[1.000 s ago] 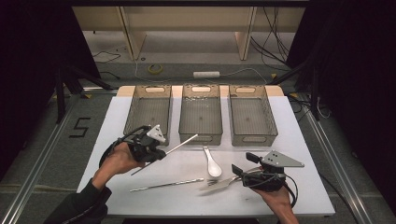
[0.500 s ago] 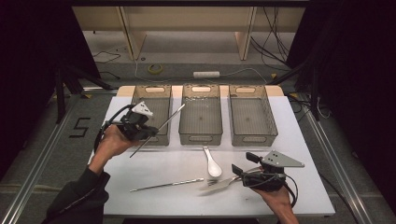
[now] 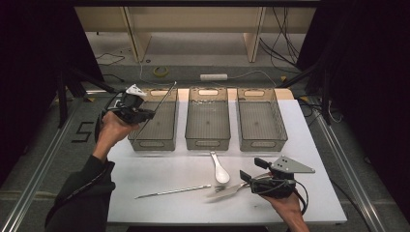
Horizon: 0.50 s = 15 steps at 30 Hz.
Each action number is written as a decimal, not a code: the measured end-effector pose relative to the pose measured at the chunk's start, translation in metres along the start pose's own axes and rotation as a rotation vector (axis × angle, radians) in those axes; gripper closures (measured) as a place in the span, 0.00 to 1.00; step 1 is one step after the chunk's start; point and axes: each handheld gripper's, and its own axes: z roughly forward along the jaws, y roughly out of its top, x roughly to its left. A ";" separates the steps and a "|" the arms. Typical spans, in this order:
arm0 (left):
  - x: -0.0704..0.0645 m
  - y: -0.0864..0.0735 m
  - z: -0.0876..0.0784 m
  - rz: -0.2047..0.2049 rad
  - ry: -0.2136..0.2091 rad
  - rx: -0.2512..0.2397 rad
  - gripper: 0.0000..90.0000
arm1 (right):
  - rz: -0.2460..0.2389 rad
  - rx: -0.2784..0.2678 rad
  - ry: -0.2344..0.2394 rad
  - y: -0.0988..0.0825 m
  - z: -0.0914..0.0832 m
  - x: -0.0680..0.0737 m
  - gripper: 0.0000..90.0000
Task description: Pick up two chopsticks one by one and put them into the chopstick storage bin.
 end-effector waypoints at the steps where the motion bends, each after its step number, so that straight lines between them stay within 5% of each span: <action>1: 0.003 0.001 0.001 -0.009 0.007 -0.002 0.95 | 0.000 0.001 0.001 0.000 0.000 0.000 0.31; 15: 0.037 -0.001 0.016 -0.135 0.074 -0.075 0.95 | 0.000 -0.001 0.004 0.000 0.000 0.000 0.31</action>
